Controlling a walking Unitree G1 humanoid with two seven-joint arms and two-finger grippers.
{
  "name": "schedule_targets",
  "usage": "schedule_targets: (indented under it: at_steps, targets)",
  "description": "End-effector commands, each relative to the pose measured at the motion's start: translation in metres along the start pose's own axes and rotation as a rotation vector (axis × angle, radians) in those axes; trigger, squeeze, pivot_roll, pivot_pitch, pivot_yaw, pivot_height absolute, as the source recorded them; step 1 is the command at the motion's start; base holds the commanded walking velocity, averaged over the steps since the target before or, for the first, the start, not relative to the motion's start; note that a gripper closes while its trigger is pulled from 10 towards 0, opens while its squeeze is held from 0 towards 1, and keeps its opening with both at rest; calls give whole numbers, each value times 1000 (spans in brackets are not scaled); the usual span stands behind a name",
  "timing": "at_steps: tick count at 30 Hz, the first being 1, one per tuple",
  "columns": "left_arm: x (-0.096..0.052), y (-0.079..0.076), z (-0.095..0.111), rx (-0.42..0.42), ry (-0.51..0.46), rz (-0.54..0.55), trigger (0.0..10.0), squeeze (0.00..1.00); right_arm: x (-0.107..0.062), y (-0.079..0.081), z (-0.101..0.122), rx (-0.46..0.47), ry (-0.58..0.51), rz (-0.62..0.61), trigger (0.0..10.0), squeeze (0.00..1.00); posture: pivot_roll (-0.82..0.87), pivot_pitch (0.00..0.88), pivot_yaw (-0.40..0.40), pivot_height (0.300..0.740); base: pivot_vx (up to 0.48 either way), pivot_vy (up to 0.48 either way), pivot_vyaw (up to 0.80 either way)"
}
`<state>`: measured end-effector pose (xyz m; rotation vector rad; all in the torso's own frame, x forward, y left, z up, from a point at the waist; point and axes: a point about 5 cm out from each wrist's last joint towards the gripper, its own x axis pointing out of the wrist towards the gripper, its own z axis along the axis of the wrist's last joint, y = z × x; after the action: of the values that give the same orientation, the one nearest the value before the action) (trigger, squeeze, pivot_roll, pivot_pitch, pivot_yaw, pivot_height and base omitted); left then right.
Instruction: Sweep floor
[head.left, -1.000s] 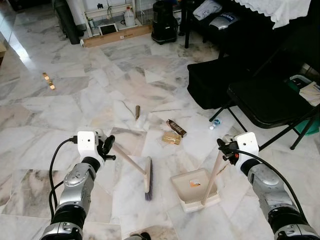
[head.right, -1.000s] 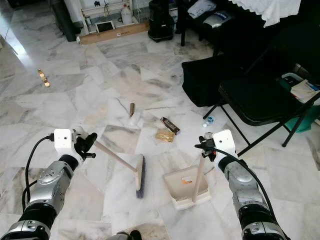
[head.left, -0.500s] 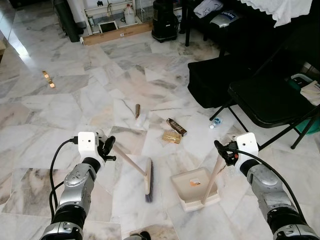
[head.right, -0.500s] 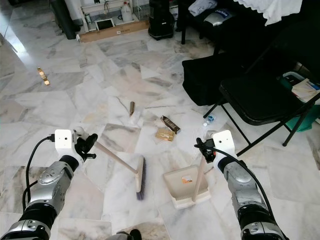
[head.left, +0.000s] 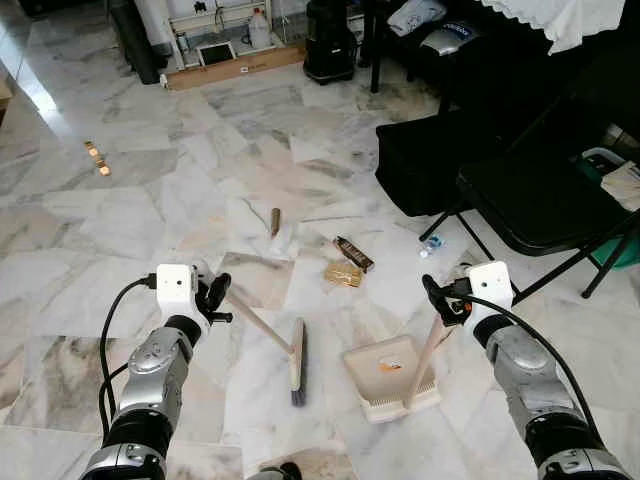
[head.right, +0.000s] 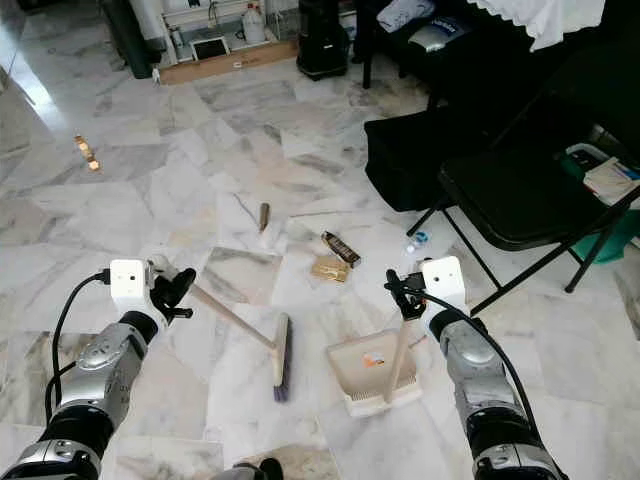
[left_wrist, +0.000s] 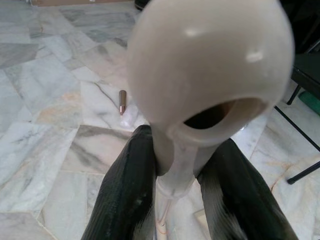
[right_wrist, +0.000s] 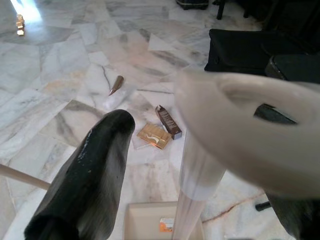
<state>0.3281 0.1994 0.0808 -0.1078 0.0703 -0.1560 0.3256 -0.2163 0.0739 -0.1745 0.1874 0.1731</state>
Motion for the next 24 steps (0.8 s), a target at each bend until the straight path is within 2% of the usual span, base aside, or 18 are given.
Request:
schedule_targets:
  at_steps: [1, 4, 5, 11, 12, 13, 14, 19, 24]
  targets:
    - [2, 2, 8, 5, -29, -7, 10000, 0, 1, 2, 5, -8, -26, -17, 10000, 0, 6, 110, 82, 740, 0, 0, 0]
    - [2, 2, 7, 4, -26, -10, 10000, 0, 1, 2, 6, 19, -35, -75, 10000, 0, 5, 110, 81, 740, 0, 0, 0]
    - [2, 2, 7, 3, -26, -11, 10000, 0, 1, 1, 5, 39, -38, -92, 10000, 1000, 5, 110, 81, 740, 0, 0, 0]
    - [2, 1, 7, 2, -24, -15, 10000, 0, 0, 2, 2, 64, -40, -136, 10000, 1000, 7, 111, 81, 740, 0, 0, 0]
    - [2, 1, 7, 2, -23, -14, 10000, 0, -1, 1, 3, 61, -51, -149, 10000, 922, 6, 112, 79, 740, 0, 0, 0]
    - [2, 1, 6, 2, -23, -14, 10000, 0, -1, 1, 3, 59, -57, -155, 10000, 922, 6, 112, 79, 740, 0, 0, 0]
    - [2, 1, 6, 1, -23, -14, 10000, 0, -2, 2, 5, 65, -70, -159, 10000, 0, 6, 112, 79, 740, 0, 0, 0]
    - [1, 1, 5, 2, -19, -14, 10000, 0, -4, 3, 4, 69, -80, -181, 10000, 0, 8, 110, 75, 740, 0, 0, 0]
    - [1, 1, 4, 5, -17, -17, 10000, 0, -16, 12, -10, 103, -64, -227, 10000, 0, 11, 107, 66, 740, 0, 0, 0]
